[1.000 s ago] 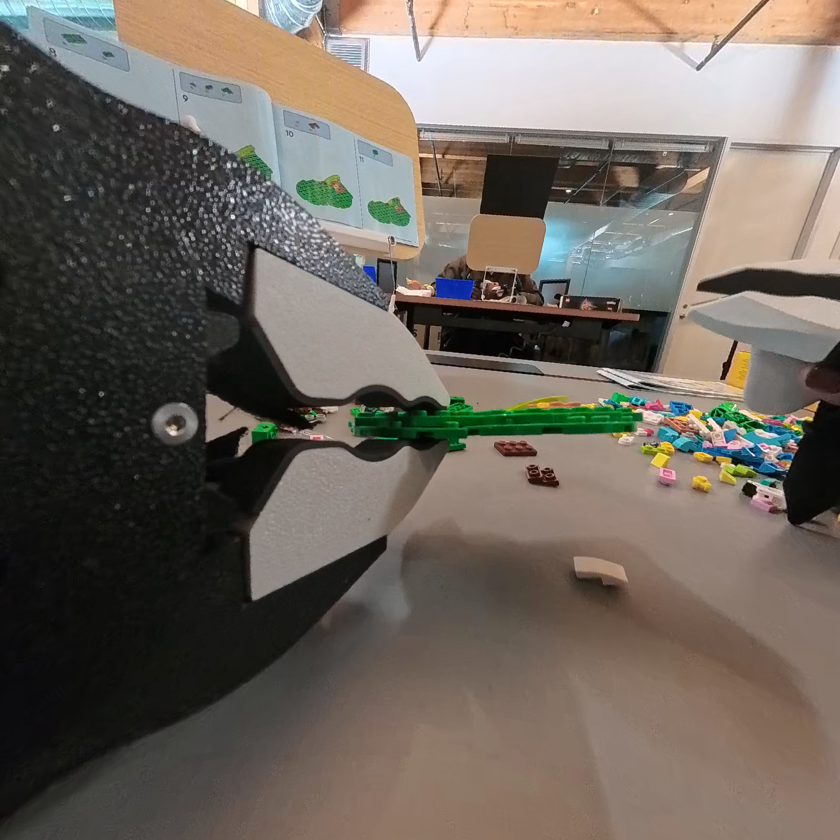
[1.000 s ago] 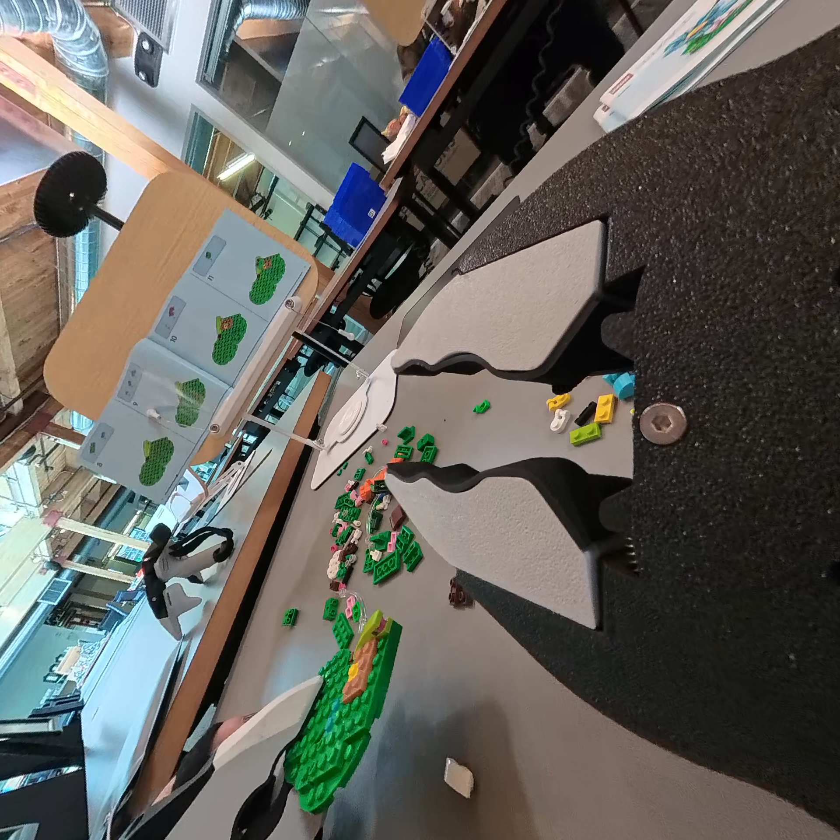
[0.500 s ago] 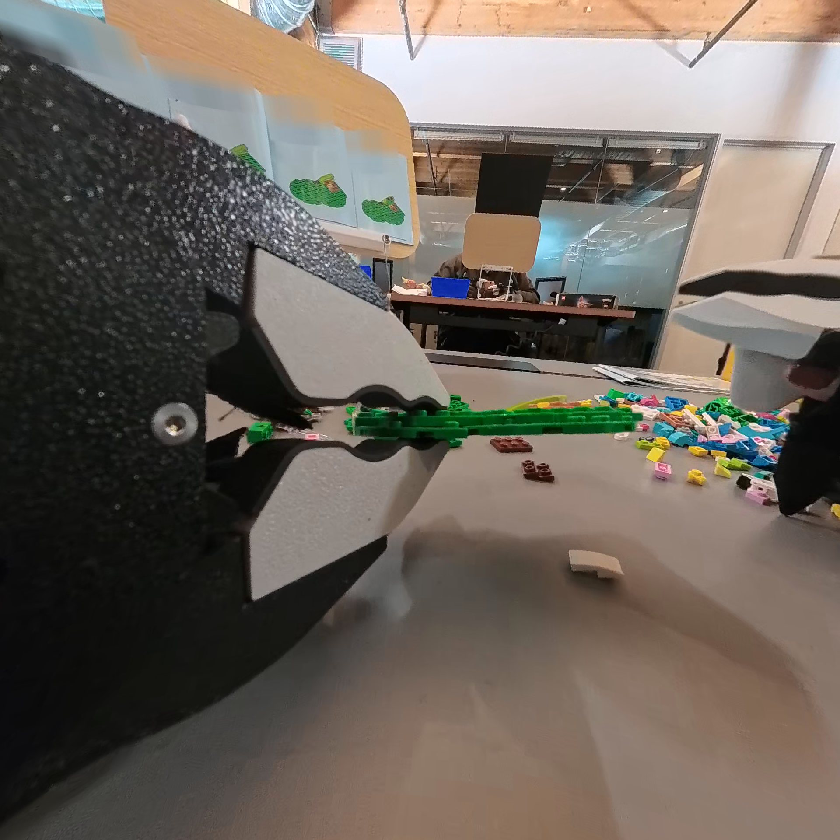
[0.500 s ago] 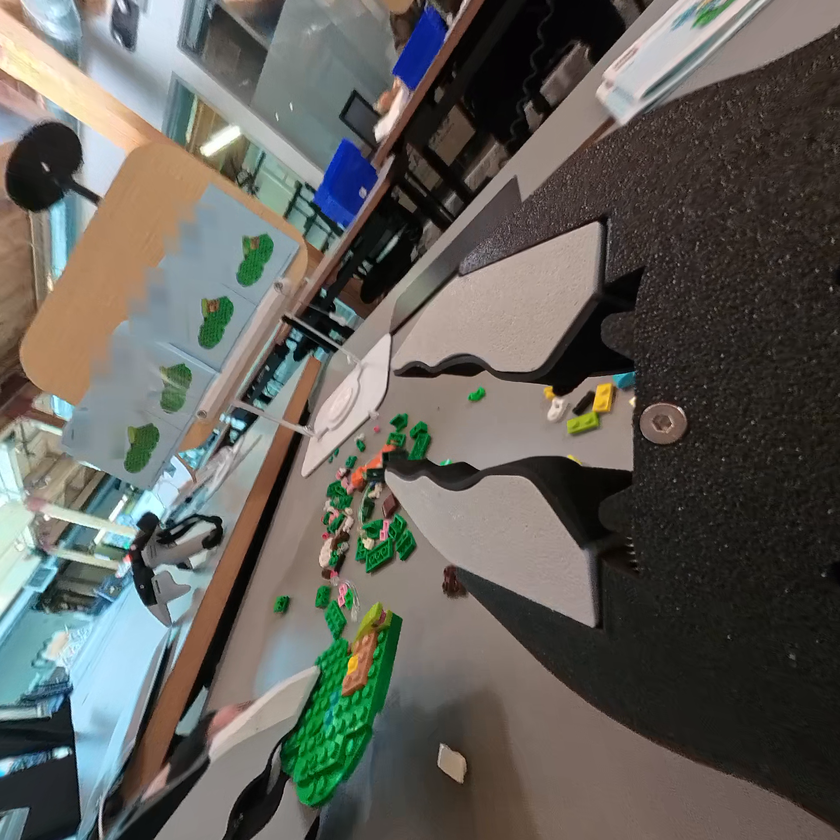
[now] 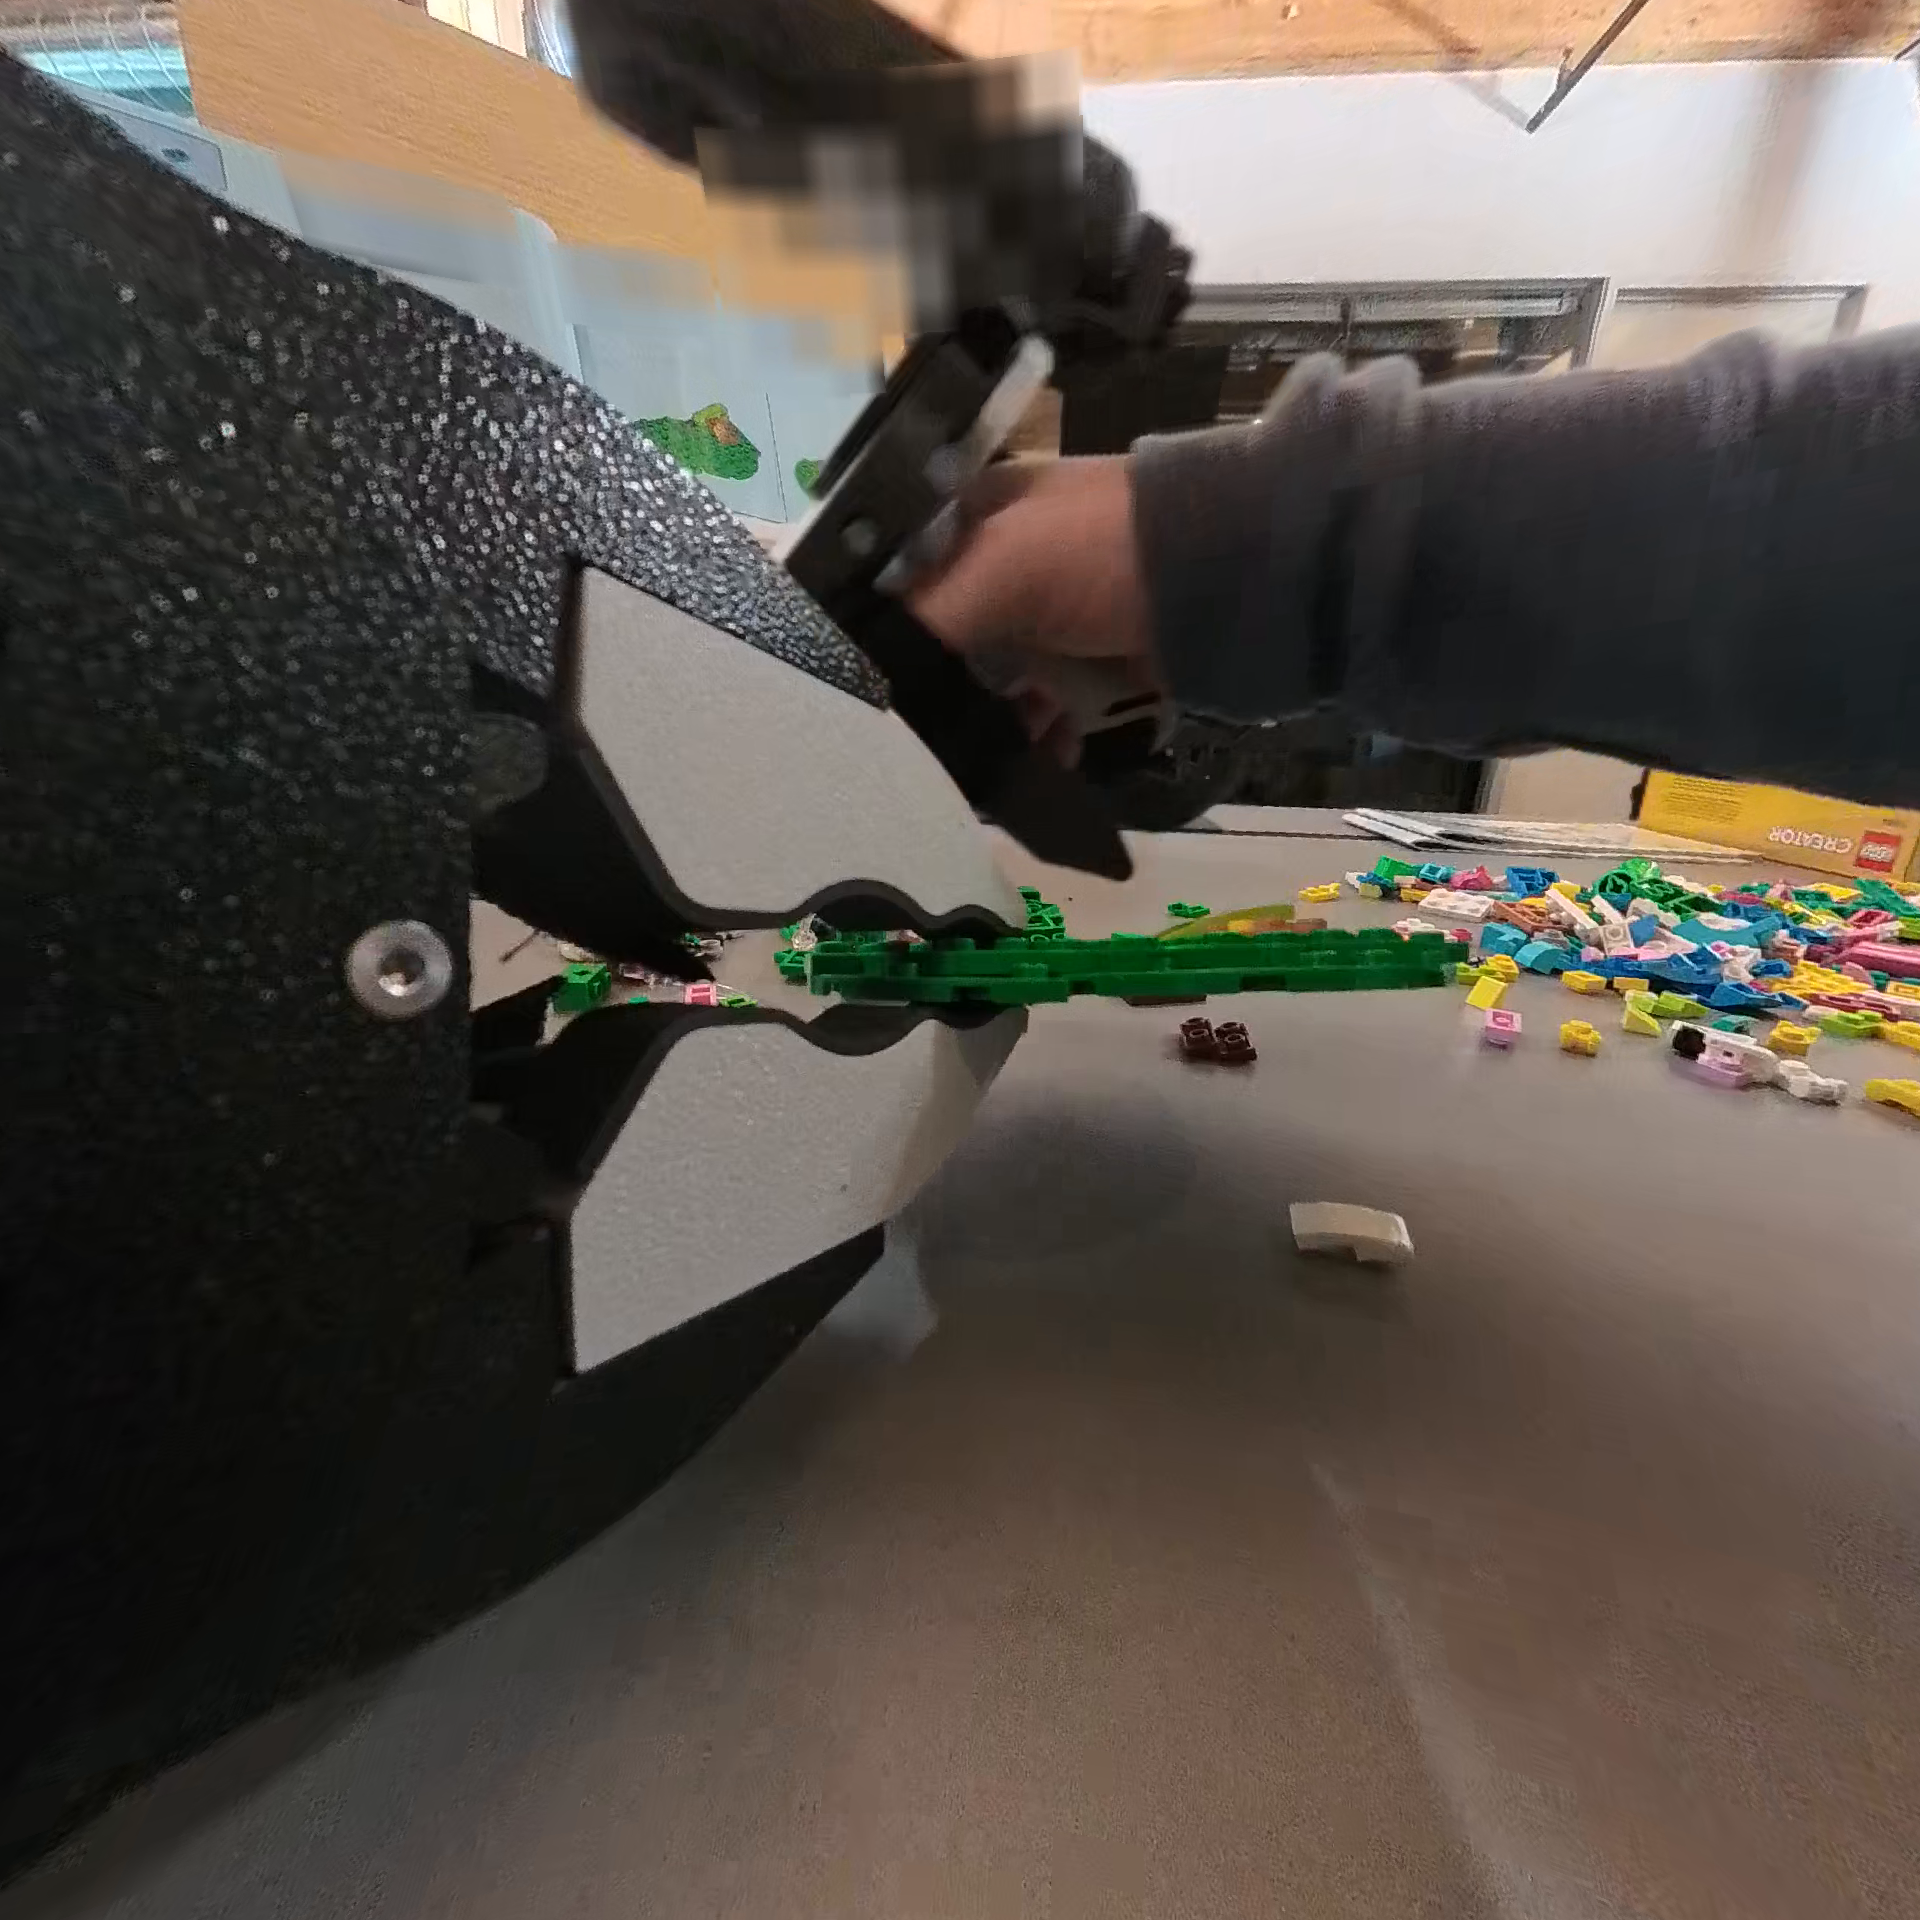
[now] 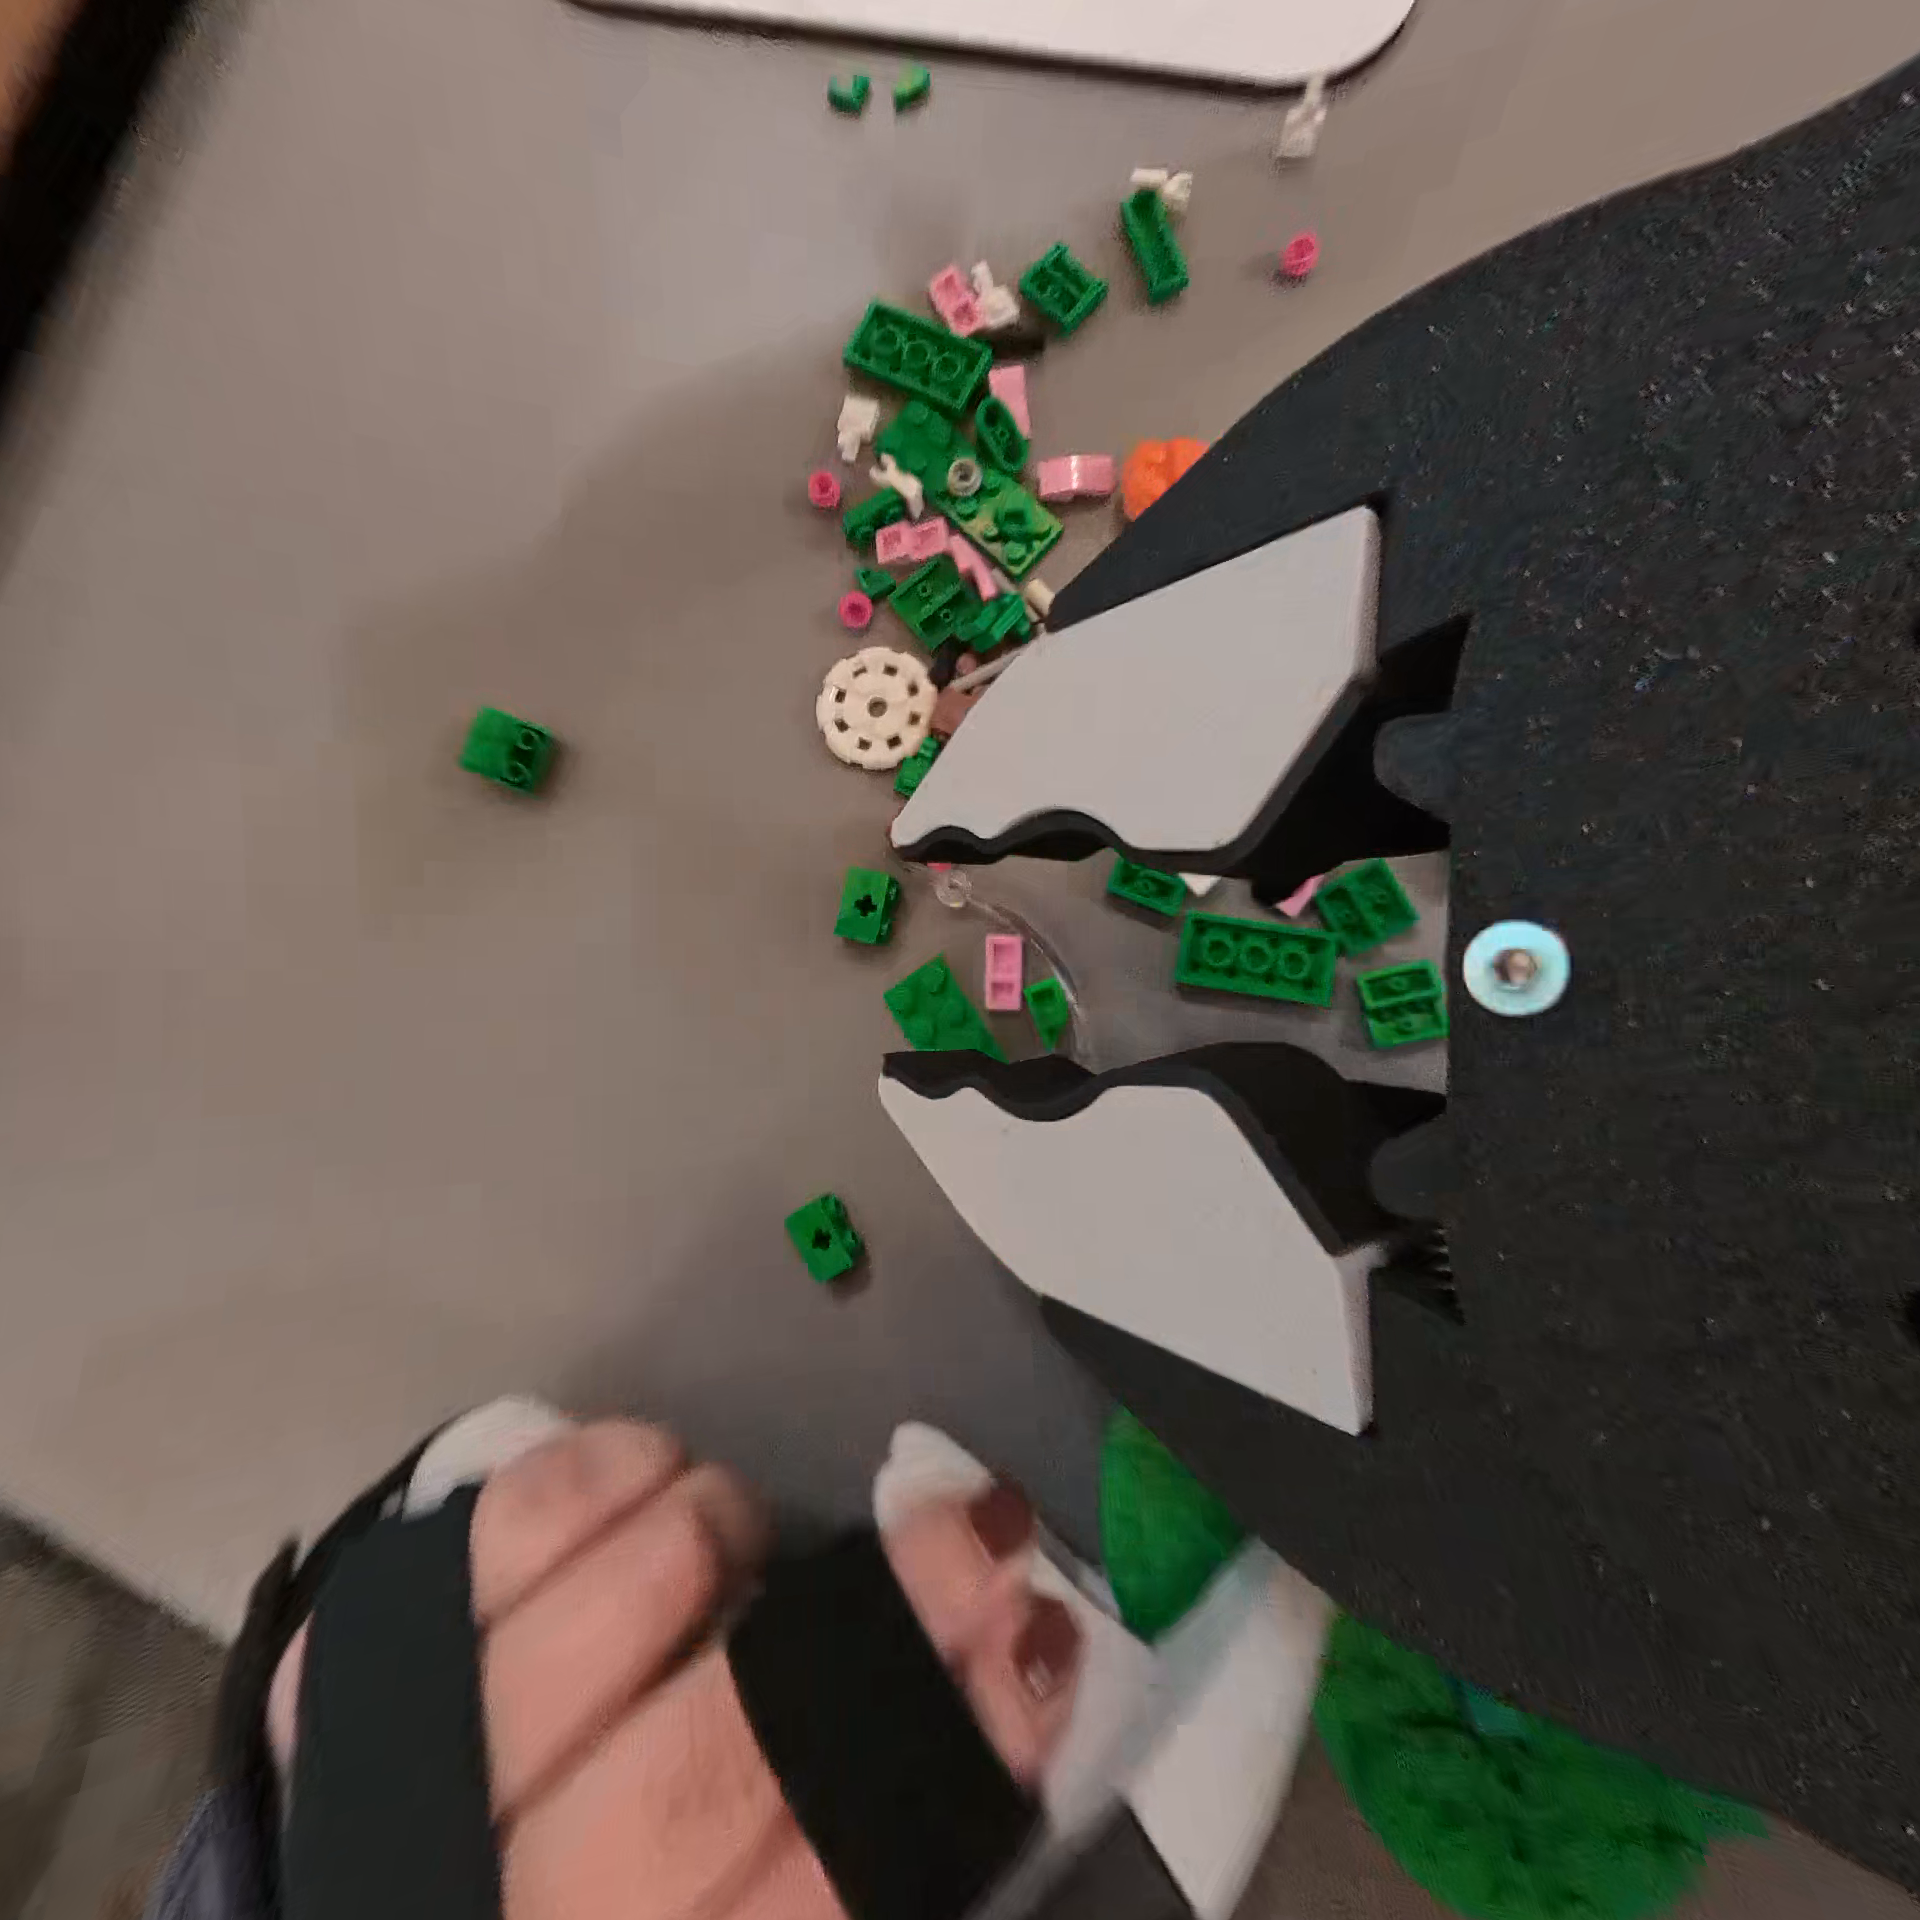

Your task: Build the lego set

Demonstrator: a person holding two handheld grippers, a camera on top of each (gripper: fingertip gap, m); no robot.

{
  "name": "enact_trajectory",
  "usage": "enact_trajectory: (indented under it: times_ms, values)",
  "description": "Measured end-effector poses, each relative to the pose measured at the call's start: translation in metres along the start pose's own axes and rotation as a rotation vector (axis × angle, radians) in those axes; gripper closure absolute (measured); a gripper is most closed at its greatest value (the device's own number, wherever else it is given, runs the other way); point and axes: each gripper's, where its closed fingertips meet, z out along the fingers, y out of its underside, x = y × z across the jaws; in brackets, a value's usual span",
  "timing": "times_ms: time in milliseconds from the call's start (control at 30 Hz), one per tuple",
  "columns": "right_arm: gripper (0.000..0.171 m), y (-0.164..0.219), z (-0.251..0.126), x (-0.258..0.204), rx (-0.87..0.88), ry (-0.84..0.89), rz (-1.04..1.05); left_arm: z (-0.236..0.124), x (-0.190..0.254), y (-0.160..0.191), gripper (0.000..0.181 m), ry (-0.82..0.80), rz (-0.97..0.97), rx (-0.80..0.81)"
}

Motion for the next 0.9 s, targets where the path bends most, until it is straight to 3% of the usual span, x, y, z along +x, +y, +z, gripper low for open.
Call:
enact_trajectory:
  times_ms: [167,533,733,900]
  values:
    - [0.138,0.012,0.031,0.009,-0.149,0.023,-0.003,0.0,0.0,-0.001,0.173,0.0,0.004,0.005]
    - [0.145,0.014,0.036,0.014,-0.248,0.074,-0.068,0.0,0.001,-0.002,0.173,0.007,0.006,0.009]
    - [0.137,-0.014,0.037,0.002,-0.091,-0.023,-0.1,0.001,0.002,-0.002,0.173,0.009,0.007,0.007]
    - [0.135,0.001,0.044,0.005,-0.186,-0.045,-0.038,0.003,0.002,-0.002,0.173,0.013,0.007,0.008]
